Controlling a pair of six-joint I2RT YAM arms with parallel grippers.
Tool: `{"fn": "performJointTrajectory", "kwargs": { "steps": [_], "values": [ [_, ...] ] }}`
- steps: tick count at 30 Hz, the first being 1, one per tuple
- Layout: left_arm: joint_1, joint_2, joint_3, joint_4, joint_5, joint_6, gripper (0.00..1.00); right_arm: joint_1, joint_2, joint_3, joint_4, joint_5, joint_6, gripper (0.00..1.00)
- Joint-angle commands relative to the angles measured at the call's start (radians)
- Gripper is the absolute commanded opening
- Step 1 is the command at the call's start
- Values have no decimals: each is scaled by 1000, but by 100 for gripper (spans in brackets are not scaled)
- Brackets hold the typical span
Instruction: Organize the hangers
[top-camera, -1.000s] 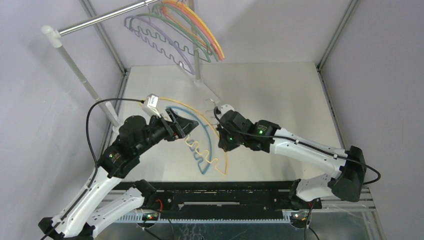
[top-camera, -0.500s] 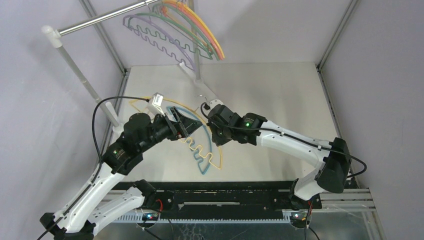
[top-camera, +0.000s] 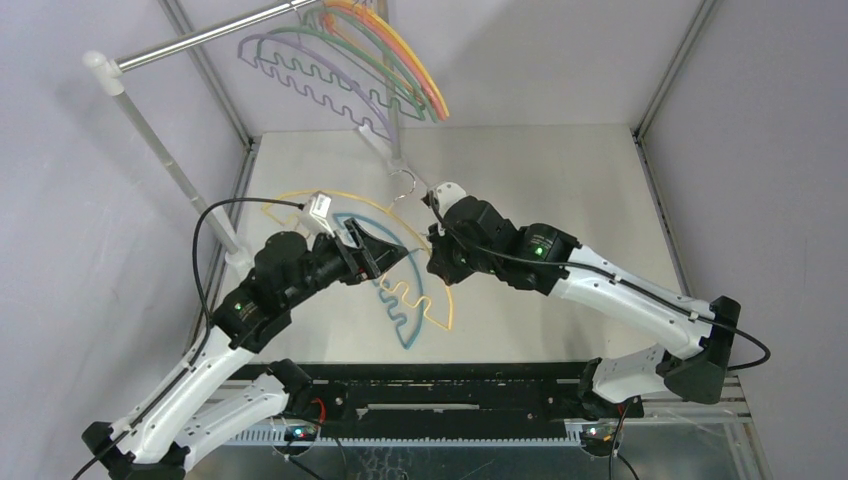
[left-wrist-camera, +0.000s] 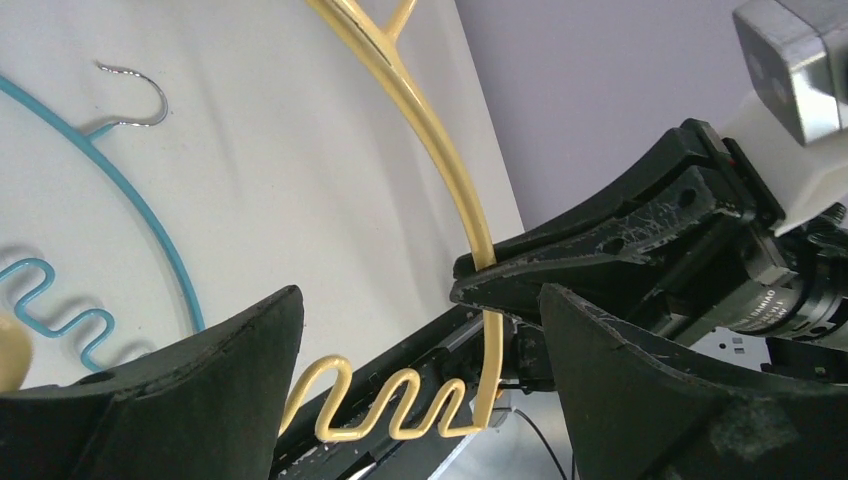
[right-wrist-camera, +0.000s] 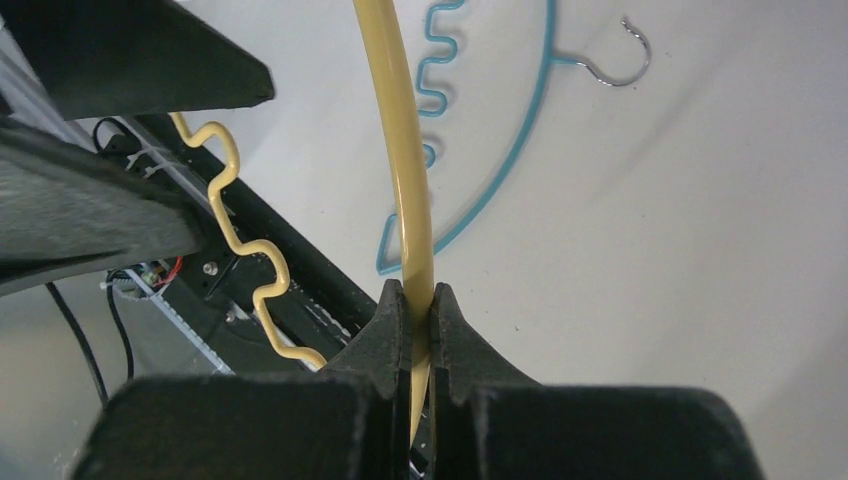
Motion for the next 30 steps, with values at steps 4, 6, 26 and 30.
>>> {"fn": "performJointTrajectory", "kwargs": {
  "steps": [4,6,26,30],
  "values": [
    [-26,33,-11,88,-35,-20,92,42,-69,55,133,-128,-42,0],
    [-37,46,-10,105,-46,-25,92,43,-71,57,144,-162,-47,0],
    [-152,90,1,88,-233,-51,66,124,-108,107,282,-360,-138,0],
    [-153,94,7,84,-239,-38,34,132,-116,106,277,-361,-145,0]
  ]
}}
